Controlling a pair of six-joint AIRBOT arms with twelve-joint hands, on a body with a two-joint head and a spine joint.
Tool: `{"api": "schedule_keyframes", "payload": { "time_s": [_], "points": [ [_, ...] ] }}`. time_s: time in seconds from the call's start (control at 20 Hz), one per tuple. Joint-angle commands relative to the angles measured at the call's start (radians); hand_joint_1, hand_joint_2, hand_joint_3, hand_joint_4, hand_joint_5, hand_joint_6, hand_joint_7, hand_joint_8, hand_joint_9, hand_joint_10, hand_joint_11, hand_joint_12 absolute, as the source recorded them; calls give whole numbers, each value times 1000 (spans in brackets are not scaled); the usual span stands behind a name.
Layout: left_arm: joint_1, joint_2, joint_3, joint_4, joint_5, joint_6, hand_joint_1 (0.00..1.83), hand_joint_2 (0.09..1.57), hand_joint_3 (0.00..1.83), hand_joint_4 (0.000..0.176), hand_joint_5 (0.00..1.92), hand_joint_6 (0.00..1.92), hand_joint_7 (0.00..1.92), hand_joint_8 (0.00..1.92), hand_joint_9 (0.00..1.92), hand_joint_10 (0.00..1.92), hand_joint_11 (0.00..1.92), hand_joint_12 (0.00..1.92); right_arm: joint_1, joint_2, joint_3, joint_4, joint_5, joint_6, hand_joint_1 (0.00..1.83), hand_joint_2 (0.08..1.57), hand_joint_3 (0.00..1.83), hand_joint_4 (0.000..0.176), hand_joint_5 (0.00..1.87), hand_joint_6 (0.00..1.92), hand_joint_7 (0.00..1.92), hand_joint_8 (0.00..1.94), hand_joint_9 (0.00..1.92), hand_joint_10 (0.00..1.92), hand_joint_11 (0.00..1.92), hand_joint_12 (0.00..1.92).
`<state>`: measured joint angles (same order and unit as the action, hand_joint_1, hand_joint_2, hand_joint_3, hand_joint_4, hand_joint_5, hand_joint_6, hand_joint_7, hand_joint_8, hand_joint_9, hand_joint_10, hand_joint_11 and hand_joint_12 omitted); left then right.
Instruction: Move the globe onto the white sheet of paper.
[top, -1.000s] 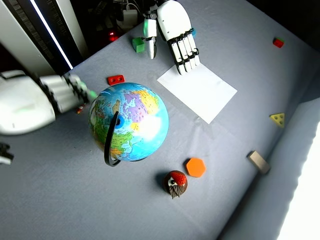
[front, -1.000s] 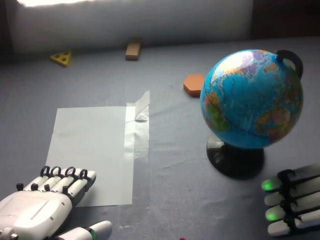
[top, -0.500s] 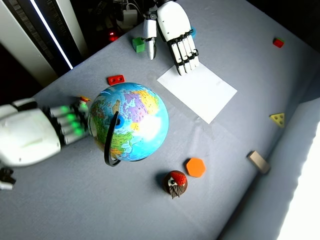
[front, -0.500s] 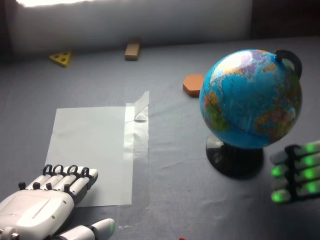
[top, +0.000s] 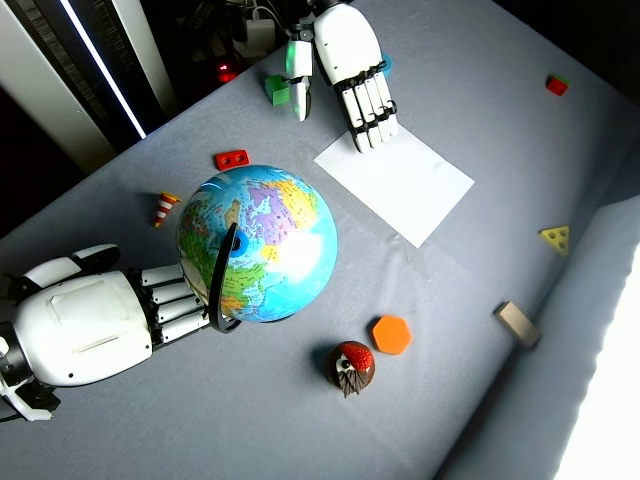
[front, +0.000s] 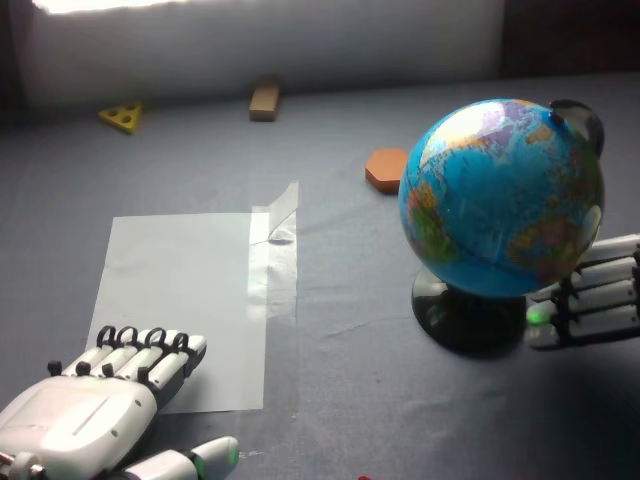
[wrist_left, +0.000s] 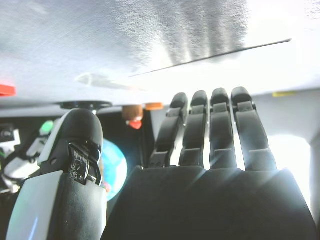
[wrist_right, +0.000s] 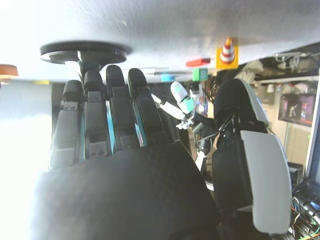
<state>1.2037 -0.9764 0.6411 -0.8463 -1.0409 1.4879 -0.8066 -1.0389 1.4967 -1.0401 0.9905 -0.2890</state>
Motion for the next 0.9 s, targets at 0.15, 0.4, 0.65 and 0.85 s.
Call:
{"api": "schedule_keyframes", "payload": {
  "time_s": [0.15,0.4,0.65,0.85],
  "points": [
    [4,14,26,85,-90,-33,0,1243,0,0,0,0,0,0,0,0,0,0,33,-31,45,65,64,-11,0,1167,1,0,165,6,197,2,127,0,0,113],
    [46,37,58,178,-90,-104,0,1242,0,0,0,0,0,0,0,0,0,0,69,-67,61,91,17,-39,0,1166,0,0,174,9,198,2,128,0,0,111],
    [87,41,66,244,-90,-135,0,1240,0,0,0,0,0,0,0,0,0,0,97,-119,87,96,-39,-26,0,1168,1,0,167,5,195,0,128,0,0,108],
    [89,38,67,225,-90,-135,0,1239,0,0,0,0,0,0,0,0,0,0,97,-136,86,95,-55,-35,0,1165,0,0,166,4,205,4,129,1,0,108]
  ]
}}
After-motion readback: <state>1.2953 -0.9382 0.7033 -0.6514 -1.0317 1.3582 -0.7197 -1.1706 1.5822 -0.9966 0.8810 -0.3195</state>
